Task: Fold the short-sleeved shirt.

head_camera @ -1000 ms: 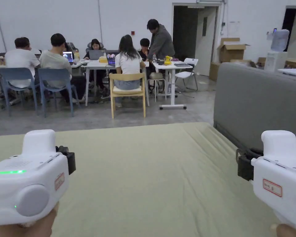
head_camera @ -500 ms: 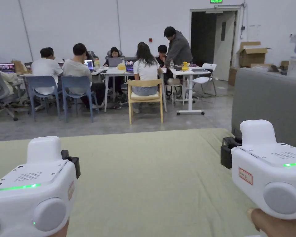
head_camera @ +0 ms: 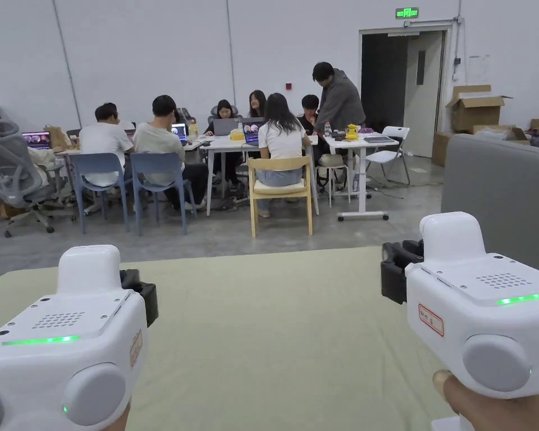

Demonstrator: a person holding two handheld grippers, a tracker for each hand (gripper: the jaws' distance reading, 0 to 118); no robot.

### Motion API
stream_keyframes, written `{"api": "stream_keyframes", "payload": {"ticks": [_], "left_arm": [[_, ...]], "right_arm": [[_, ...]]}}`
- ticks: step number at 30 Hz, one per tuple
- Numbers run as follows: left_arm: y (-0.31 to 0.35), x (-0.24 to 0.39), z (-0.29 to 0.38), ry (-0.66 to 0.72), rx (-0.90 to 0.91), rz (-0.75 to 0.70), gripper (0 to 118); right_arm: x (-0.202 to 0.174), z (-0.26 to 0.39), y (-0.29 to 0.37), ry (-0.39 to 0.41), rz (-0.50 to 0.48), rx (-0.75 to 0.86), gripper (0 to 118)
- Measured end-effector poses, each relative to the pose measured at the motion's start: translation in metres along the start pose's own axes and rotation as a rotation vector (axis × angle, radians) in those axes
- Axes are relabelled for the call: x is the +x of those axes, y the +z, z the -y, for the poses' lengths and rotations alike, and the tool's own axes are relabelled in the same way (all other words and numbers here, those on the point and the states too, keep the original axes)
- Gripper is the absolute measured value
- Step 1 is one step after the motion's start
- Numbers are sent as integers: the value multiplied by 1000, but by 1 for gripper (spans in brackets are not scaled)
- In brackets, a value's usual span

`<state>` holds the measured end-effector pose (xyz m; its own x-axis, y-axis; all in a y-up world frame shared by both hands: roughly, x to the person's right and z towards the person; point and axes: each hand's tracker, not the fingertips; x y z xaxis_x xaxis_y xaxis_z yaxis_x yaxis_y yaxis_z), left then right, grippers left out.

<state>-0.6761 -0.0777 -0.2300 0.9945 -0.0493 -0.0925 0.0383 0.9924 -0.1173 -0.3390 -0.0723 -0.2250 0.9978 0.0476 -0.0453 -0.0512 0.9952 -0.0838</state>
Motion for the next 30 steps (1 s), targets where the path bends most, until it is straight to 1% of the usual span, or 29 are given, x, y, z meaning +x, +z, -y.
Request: {"api": "stream_keyframes", "payload": {"ticks": [1,2,3,4,5,7,10,11,12,13,16,18,21,24,26,30], "left_arm": [[1,0,-1,-3,2,3,118],[0,0,-3,4,3,-3,118],[3,-1,3,10,-69,61,118],[4,-3,3,25,20,66,118],[5,-2,4,30,34,66,118],[10,-3,1,22,37,30,118],[17,-9,-11,-27,53,2,118],[19,-9,-12,-42,48,0,118],[19,-5,-10,-38,49,7,118],[21,-6,-11,-31,48,24,118],[23,-8,-12,8,76,48,118],[21,-9,-12,11,68,43,118],[21,-6,-11,-10,52,32,118],[22,-5,-10,-16,54,27,118],[22,-6,-9,0,46,31,118],[20,-6,-9,2,35,36,118]], "right_arm": [[0,-2,-2,-9,5,-4,118],[-1,-3,-5,-34,37,-28,118],[0,-9,9,-56,50,74,118],[1,-13,12,-69,28,5,118],[2,-17,17,-91,9,-24,118],[4,-5,-1,-104,1,-21,118],[0,-3,-4,-78,-7,-68,118],[-4,-9,-3,-54,-3,-89,118],[-8,-6,-1,-17,25,-73,118],[-11,-7,0,1,52,-84,118],[-23,-7,3,34,155,-65,118],[-25,-10,3,21,149,-79,118],[-20,-13,4,-23,110,-83,118],[-16,-14,4,-50,126,-88,118],[-14,-14,4,-58,134,-91,118],[-14,-13,4,-64,116,-98,118]]}}
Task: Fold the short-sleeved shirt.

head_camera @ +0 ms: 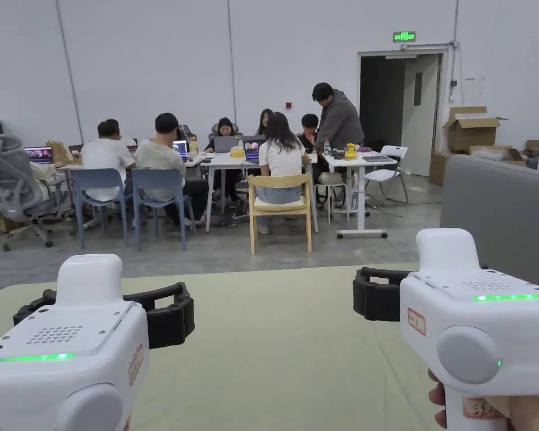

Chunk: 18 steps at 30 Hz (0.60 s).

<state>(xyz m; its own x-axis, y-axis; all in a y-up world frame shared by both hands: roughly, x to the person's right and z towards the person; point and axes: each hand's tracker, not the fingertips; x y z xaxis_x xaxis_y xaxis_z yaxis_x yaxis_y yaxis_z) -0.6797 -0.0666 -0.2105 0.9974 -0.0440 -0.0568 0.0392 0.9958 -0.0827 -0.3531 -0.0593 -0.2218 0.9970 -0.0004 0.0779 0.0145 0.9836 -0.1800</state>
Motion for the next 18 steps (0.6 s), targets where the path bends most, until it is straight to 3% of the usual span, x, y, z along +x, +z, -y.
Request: {"api": "stream_keyframes", "payload": {"ticks": [18], "left_arm": [[0,4,-1,-6,-7,9,118]], "right_arm": [[-6,-6,6,-2,0,18,118]]}}
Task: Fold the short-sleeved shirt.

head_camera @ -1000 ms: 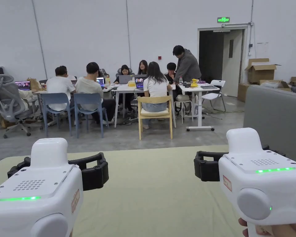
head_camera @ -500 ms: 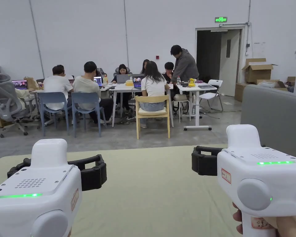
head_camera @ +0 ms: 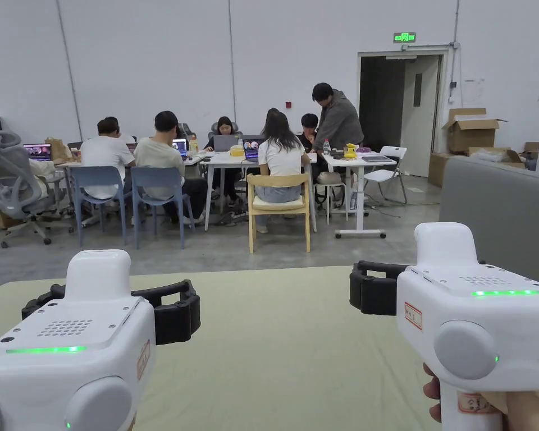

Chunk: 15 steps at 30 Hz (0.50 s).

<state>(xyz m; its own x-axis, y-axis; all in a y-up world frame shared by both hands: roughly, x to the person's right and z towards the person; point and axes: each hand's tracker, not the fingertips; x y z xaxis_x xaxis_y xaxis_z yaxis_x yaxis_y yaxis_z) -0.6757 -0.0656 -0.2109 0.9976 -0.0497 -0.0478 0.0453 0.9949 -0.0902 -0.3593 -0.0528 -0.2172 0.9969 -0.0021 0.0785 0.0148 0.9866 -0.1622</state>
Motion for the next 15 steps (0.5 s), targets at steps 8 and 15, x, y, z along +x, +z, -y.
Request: {"api": "stream_keyframes", "payload": {"ticks": [8,15], "left_arm": [[1,3,1,1,-5,17,118],[2,1,3,4,-5,21,118]], "right_arm": [[-5,3,0,16,-8,-9,118],[-5,5,-1,19,-5,-11,118]]}}
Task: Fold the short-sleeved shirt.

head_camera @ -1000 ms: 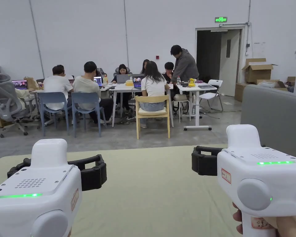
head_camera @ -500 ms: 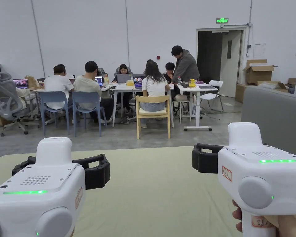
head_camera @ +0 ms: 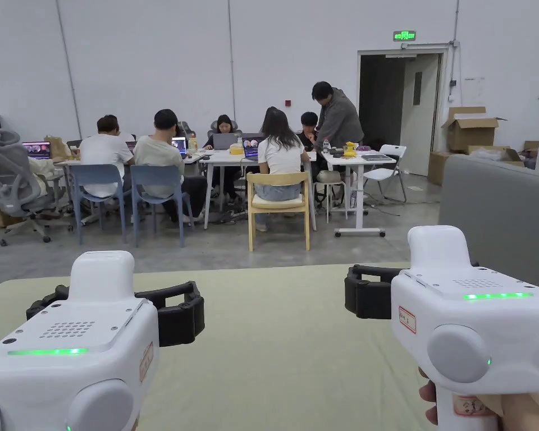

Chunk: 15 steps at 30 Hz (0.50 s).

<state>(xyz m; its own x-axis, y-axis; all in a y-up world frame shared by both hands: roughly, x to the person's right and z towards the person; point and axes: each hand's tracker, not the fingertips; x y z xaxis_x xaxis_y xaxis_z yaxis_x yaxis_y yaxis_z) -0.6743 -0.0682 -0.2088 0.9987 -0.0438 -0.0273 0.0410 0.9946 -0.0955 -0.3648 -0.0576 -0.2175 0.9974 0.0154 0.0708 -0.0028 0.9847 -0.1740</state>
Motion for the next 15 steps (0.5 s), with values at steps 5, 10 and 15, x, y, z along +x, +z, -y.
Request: {"api": "stream_keyframes", "payload": {"ticks": [5,10,15], "left_arm": [[-1,0,0,1,-3,8,118],[-2,1,0,4,-4,13,118],[0,2,-2,1,0,14,118]], "right_arm": [[0,1,-1,-6,-2,-5,118],[-1,1,-1,0,0,-4,118],[1,-1,-1,-4,4,-2,118]]}}
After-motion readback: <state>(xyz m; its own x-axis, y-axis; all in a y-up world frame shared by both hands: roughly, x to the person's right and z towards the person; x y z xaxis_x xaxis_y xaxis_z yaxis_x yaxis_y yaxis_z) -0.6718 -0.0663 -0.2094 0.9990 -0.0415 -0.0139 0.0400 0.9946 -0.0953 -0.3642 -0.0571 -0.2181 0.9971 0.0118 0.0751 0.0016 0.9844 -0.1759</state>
